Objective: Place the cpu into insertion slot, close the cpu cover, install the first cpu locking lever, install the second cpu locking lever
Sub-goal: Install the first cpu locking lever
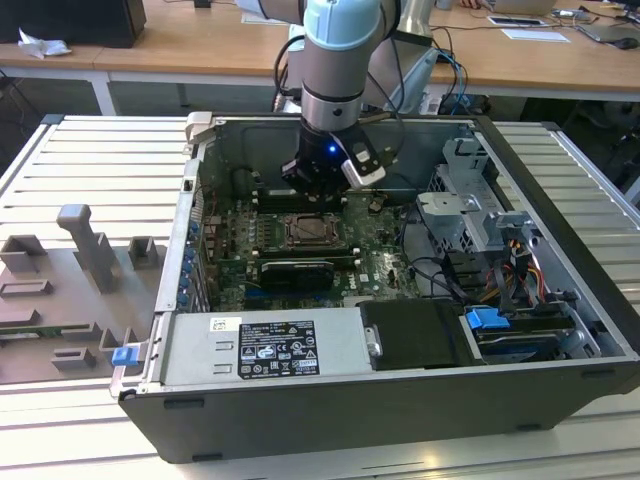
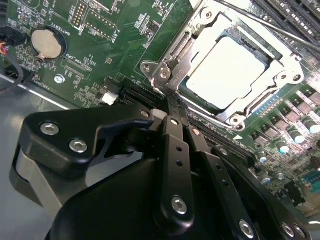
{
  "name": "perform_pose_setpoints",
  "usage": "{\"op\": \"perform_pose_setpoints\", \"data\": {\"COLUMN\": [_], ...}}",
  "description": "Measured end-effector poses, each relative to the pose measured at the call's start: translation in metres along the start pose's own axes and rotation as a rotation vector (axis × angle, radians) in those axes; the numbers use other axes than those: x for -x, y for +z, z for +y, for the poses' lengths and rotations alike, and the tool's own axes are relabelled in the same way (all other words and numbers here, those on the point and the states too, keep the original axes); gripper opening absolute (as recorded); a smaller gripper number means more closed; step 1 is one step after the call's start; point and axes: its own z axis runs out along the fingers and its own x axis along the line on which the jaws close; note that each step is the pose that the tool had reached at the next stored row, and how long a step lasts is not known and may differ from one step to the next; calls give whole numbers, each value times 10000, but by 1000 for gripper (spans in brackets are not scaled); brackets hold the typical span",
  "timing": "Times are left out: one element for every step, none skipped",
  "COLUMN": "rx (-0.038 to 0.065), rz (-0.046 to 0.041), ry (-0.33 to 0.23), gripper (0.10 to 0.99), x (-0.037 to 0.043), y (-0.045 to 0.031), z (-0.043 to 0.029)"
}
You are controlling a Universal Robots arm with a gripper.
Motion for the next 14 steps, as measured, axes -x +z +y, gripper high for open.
{"op": "perform_pose_setpoints", "data": {"rx": [1, 0, 1, 3, 2, 2, 0, -1, 0, 1, 0, 1, 1, 0], "rz": [0, 1, 0, -1, 0, 0, 1, 1, 1, 0, 0, 0, 0, 0], "ry": [0, 0, 0, -1, -2, -1, 0, 0, -1, 0, 0, 0, 0, 0], "gripper": [106, 106, 106, 106, 106, 106, 106, 106, 106, 106, 106, 106, 106, 106], "x": [0, 0, 1, 0, 1, 0, 0, -1, -1, -1, -2, -2, -2, -2], "y": [-23, -47, -57, -56, -58, -58, -59, -60, -60, -61, -61, -61, -62, -62], "z": [2, 5, 6, 6, 2, -5, -8, -12, -20, -26, -30, -33, -36, -40]}}
